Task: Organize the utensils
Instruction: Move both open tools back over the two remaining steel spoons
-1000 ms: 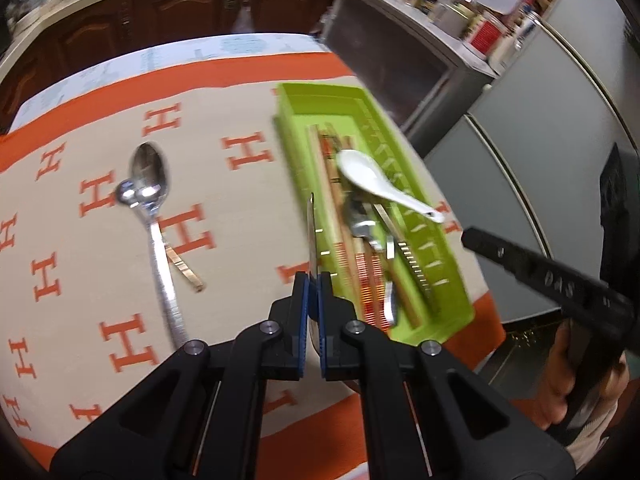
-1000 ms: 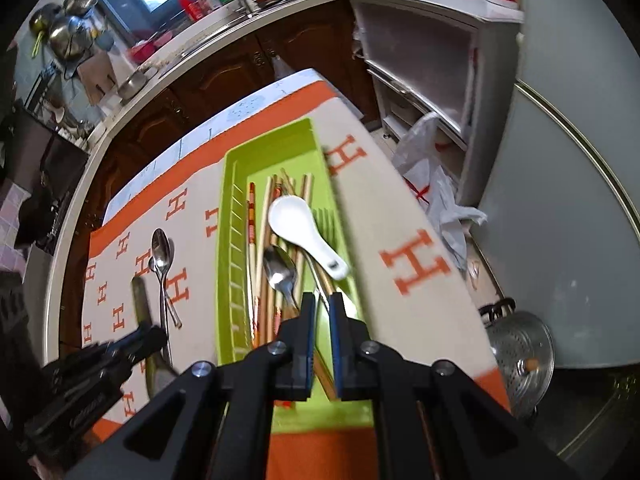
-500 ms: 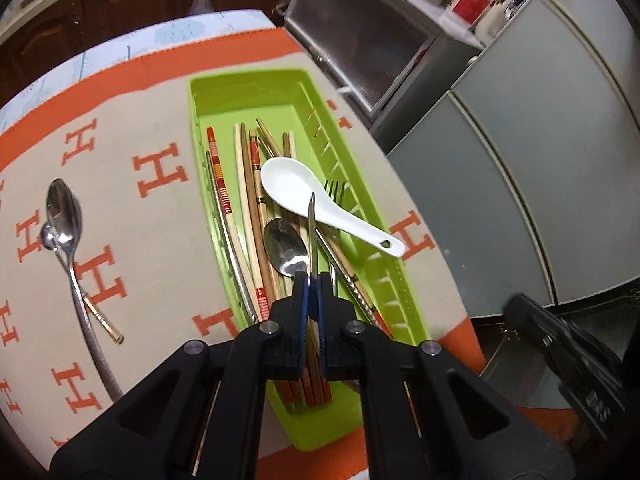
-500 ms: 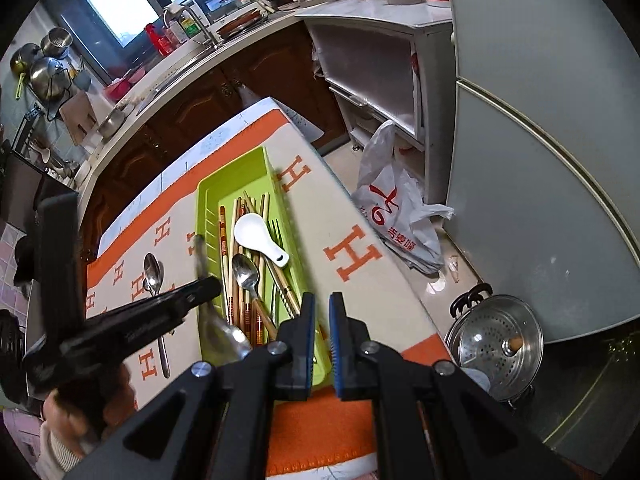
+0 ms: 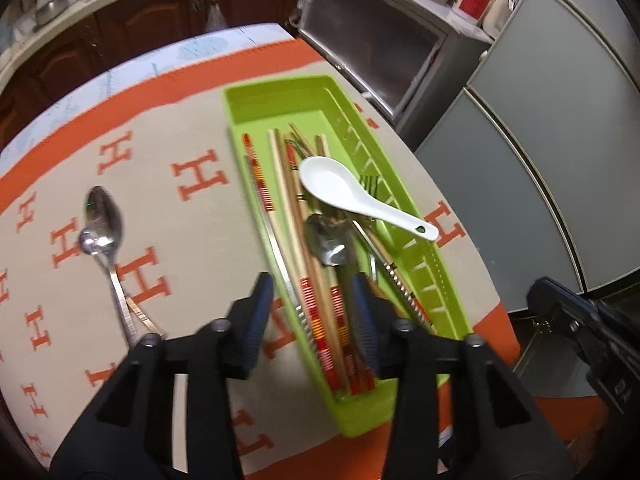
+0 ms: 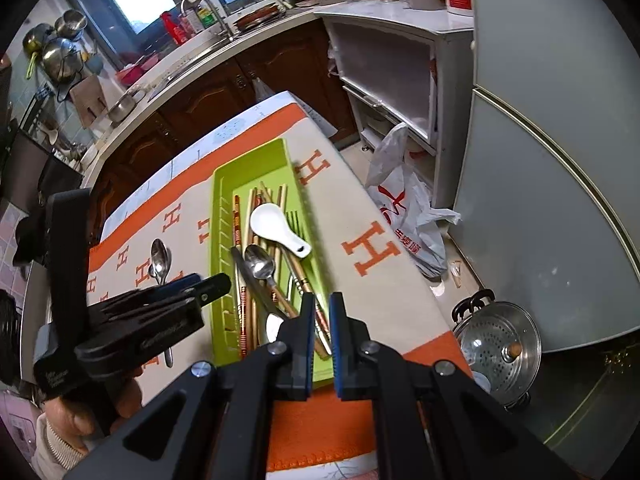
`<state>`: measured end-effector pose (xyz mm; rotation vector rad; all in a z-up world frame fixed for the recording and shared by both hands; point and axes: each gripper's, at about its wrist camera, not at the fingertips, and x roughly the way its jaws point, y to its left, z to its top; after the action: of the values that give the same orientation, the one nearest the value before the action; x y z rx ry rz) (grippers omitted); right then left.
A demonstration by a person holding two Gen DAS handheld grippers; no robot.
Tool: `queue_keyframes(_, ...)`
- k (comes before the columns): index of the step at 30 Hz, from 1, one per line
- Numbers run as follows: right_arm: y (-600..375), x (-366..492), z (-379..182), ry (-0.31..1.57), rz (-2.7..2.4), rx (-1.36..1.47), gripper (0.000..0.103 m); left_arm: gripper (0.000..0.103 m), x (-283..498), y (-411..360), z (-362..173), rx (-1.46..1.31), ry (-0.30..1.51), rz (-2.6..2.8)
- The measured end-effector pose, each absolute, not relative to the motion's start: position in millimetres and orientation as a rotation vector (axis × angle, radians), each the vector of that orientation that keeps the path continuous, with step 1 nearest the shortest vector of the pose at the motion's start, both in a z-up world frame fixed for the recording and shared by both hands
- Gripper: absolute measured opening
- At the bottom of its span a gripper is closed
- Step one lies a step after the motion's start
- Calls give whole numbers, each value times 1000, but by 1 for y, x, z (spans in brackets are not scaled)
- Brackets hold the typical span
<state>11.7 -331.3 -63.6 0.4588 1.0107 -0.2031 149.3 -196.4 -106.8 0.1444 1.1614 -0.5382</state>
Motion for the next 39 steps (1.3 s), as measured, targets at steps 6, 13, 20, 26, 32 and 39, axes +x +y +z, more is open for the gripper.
queue_keyframes(6,-314,16,-63,1018,-170,441,7,45,140,-178,-92,139,1113,-530)
queue_keyframes(13,-300,16,-59,1021,-152,410,7,55,129,-156,-77,102,1070,-514)
queue_keyframes(20,-282,18,-60,1043,-122,387,7,61,117,-119,-73,50,1055,-455)
queue_keyframes(26,-258,23,-62,1064,-80,349,7,61,111,-78,-78,6,1062,-372)
queue_keyframes(32,-235,29,-64,1084,-48,307,7,61,109,-41,-87,-30,1080,-297)
queue_keyframes(39,-209,41,-74,1135,-13,256,7,61,113,-14,-99,-72,1101,-257)
